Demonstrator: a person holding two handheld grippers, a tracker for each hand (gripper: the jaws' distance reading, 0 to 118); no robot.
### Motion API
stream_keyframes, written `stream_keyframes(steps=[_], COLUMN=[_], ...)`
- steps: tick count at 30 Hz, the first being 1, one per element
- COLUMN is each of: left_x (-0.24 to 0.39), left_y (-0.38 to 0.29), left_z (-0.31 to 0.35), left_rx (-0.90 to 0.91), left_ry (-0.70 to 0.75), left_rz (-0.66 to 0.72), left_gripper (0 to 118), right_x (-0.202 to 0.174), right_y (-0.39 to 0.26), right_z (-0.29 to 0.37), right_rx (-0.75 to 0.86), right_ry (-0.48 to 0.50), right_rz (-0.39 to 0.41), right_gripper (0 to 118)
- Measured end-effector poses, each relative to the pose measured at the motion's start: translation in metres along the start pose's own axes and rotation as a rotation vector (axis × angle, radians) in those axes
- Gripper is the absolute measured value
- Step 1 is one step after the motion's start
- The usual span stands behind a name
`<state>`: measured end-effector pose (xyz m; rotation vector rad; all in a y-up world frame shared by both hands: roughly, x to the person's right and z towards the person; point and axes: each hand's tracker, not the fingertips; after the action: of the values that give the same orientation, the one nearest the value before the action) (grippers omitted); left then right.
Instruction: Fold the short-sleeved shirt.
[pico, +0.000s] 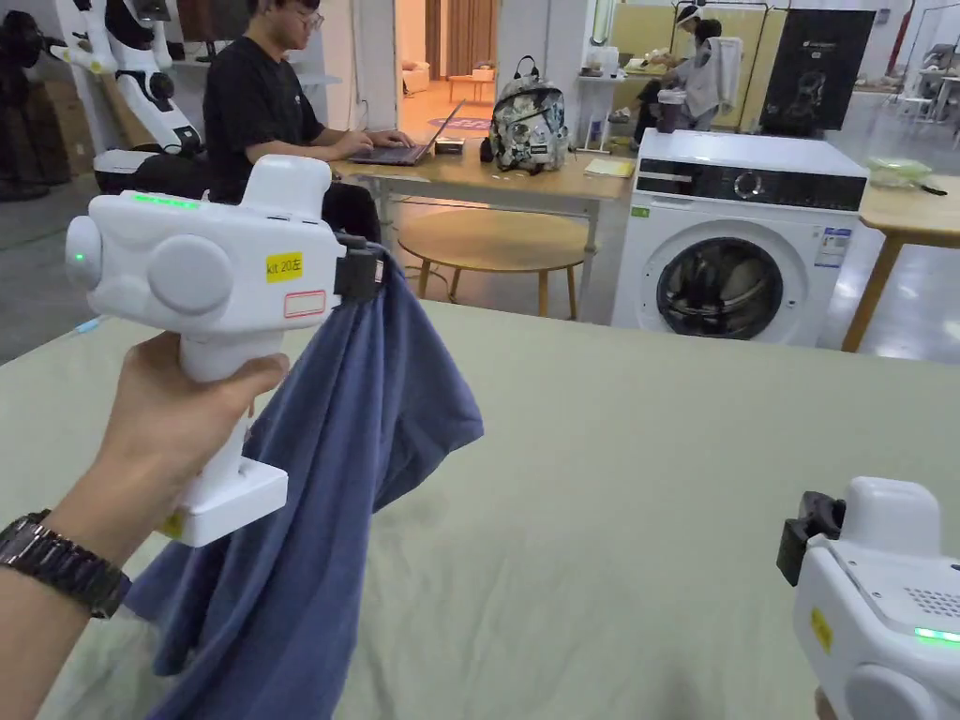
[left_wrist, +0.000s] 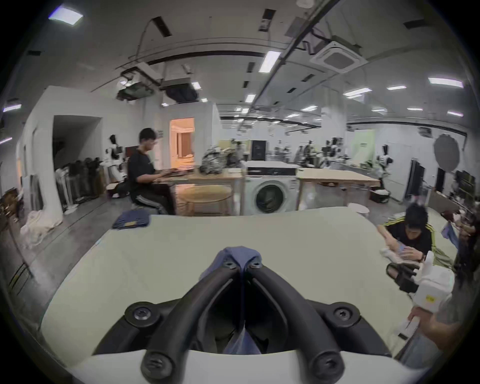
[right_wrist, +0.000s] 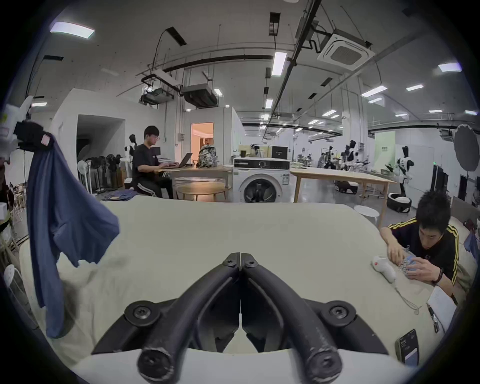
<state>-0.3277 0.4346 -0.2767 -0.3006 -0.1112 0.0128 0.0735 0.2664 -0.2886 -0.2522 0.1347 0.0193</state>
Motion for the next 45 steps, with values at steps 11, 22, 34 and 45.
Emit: stream_keyframes(steps=[11,22,34,45], left_x=[0.175,0.257,0.204,0.108], left_y=[-0.009,-0.133,-0.126,-0.139], left_z=[-0.095,-0.146,-0.104,-0.051], left_rx=[-0.052,-0.347,-0.257,-0.146], left_ry=[-0.368,-0.470,-0.366,-0.084], left_rz=[-0.045,-0.023,0.063,0.116], left_gripper=[0,0,54,0], right_x=[0.082,0.127,0.104,0.056], right_y=[0.001,-0.018,-0.019,-0.004], right_z=[0.038,0.058,0.045,0.025], right_rx=[0.022,-0.023,-0.041,-0.004], right_ry=[-0.146,-0.223,-0.174,-0.096], right_rz=[-0.026,-0.042,-0.039,0.008], right_gripper=[0,0,0,0])
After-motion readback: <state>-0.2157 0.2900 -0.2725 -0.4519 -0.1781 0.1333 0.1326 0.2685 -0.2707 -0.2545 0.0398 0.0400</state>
